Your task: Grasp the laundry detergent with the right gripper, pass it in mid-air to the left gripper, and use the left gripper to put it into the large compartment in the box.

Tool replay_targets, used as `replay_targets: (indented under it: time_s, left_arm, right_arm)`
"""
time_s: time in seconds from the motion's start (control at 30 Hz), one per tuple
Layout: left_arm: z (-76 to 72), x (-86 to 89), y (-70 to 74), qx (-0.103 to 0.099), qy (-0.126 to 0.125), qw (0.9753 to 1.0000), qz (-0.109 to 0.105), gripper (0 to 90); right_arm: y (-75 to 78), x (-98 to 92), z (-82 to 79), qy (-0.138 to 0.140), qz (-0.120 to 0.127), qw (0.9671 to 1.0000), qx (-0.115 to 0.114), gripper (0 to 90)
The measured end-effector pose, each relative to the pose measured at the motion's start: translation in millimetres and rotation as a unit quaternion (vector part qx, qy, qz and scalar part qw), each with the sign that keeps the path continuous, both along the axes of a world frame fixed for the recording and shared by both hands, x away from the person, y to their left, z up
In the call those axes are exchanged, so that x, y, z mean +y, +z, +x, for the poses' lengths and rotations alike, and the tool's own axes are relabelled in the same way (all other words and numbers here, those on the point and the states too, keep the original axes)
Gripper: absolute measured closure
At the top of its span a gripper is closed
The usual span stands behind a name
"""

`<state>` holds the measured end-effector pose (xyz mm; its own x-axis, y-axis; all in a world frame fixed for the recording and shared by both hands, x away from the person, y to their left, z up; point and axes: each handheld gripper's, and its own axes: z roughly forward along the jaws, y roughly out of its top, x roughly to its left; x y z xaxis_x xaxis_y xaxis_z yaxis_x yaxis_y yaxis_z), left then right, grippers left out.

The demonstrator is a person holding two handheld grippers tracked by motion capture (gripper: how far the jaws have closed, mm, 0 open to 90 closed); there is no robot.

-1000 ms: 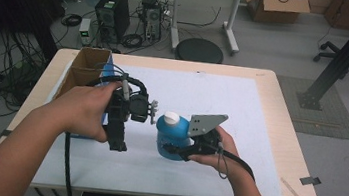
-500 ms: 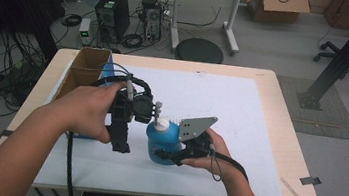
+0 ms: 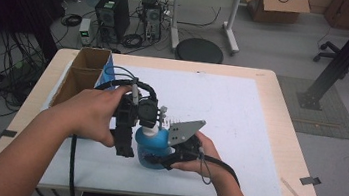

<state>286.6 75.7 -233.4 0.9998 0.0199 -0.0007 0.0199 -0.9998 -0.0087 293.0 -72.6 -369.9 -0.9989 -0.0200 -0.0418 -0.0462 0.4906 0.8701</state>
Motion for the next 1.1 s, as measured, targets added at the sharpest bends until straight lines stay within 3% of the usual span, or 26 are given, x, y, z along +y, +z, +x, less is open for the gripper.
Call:
replay_targets:
  time_s: [1.1]
  left_arm:
    - [-2.1, -9.1, -9.3, -0.008, -0.005, 0.9999, 0.008, 0.2]
  right_arm:
    - [-1.2, 32.5, -0.4, 0.008, 0.014, 0.9999, 0.003, 45.5]
